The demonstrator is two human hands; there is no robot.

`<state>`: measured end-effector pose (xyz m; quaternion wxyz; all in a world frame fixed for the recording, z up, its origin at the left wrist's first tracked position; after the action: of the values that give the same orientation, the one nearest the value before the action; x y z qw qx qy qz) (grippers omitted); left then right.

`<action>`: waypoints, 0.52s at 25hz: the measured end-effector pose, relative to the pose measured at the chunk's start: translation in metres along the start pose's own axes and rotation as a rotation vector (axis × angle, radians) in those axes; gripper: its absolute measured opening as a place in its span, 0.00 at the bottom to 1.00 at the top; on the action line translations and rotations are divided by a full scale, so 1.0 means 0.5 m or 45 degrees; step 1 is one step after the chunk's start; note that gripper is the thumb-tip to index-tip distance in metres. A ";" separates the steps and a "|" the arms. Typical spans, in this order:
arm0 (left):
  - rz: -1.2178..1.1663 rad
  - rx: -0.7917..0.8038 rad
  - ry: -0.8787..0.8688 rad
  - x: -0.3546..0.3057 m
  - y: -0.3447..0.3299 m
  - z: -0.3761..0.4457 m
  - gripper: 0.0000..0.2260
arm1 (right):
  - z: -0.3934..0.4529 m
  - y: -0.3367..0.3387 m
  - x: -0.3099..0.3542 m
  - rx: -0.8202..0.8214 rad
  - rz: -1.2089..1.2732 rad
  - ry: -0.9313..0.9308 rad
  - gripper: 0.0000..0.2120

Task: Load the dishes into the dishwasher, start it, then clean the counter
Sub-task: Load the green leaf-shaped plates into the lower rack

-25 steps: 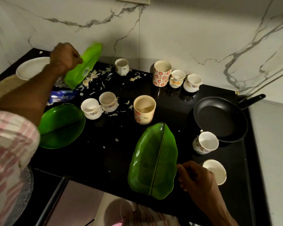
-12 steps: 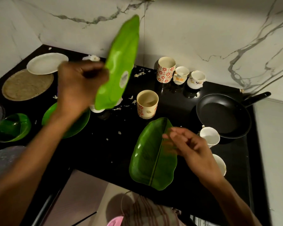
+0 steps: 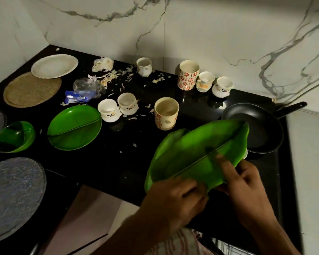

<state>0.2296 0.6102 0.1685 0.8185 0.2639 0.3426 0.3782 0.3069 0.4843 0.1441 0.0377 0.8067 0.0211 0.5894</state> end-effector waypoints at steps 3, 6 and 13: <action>-0.205 -0.006 0.377 0.061 -0.023 -0.015 0.13 | 0.051 0.027 -0.051 -0.081 -0.202 0.058 0.11; -0.202 -0.042 0.865 0.189 -0.037 -0.053 0.18 | 0.090 0.019 -0.086 -0.035 -0.215 0.032 0.07; -0.257 0.013 1.279 0.297 -0.078 -0.125 0.15 | 0.143 -0.041 -0.110 -0.011 -0.551 0.214 0.10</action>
<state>0.2703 0.7172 0.0485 0.5840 0.0191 0.7193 0.3757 0.3586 0.4977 0.0684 0.1647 0.7312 0.1941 0.6329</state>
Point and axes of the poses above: each hand's wrist, its own z-axis towards the middle knuckle, its own y-axis out of the back of the hand, x = y × z, the point moved 7 cm from there along z, towards the middle knuckle, and after that the axes turned 7 degrees about -x, right-handed, at the moved point
